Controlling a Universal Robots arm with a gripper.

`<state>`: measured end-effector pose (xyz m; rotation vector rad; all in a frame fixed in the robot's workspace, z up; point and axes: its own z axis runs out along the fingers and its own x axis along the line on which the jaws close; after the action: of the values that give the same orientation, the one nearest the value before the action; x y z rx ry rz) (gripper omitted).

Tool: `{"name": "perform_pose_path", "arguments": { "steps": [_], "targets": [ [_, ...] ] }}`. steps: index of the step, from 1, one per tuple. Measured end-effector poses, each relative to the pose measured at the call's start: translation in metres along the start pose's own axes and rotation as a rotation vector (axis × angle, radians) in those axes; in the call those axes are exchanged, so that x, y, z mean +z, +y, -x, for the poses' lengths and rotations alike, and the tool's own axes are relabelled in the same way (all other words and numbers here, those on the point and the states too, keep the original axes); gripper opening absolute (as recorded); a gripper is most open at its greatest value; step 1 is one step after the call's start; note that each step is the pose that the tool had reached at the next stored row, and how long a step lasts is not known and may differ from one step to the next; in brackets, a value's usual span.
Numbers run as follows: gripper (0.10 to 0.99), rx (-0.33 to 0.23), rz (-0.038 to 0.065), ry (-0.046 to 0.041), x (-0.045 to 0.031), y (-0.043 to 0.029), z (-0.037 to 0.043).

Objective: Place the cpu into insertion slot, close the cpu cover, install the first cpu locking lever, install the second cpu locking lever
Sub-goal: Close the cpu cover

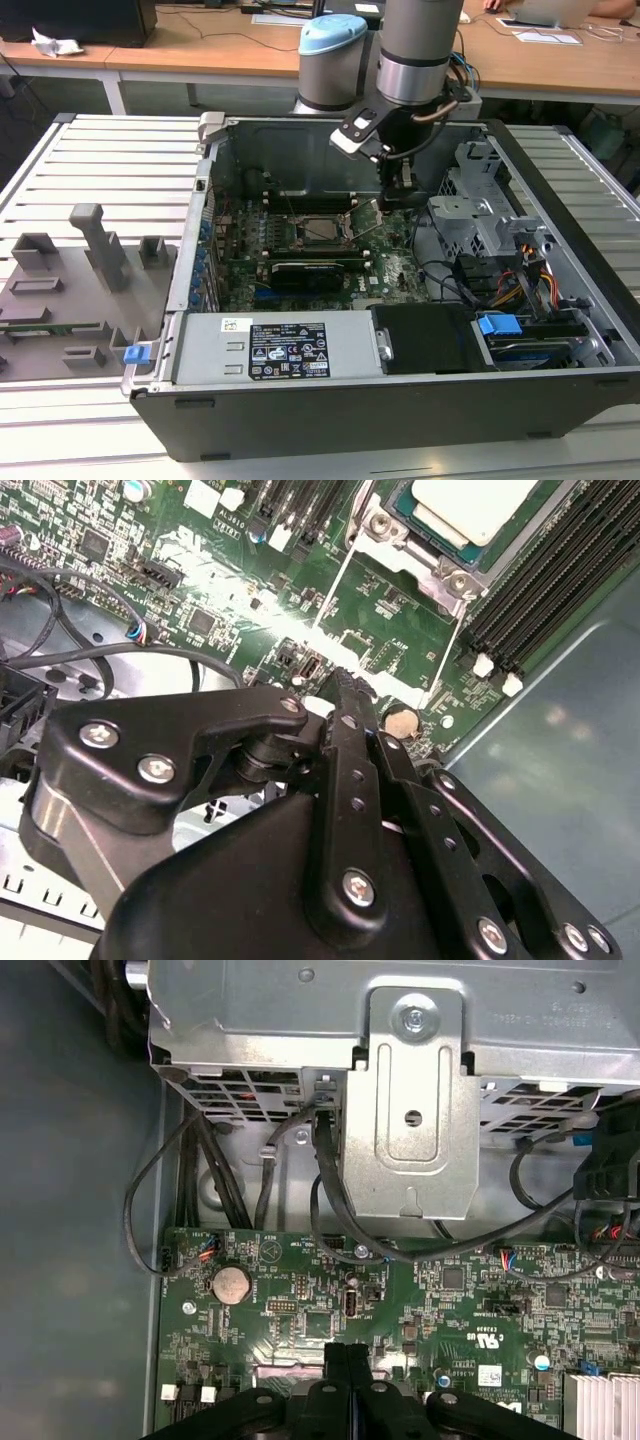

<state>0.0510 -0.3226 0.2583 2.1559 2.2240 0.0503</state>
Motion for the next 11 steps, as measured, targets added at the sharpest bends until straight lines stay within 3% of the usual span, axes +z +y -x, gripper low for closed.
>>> {"name": "perform_pose_path", "arguments": {
  "steps": [11],
  "targets": [
    [0.106, 0.0, 0.0, -0.0015, 0.0005, 0.0032, -0.0005]
  ]
}}
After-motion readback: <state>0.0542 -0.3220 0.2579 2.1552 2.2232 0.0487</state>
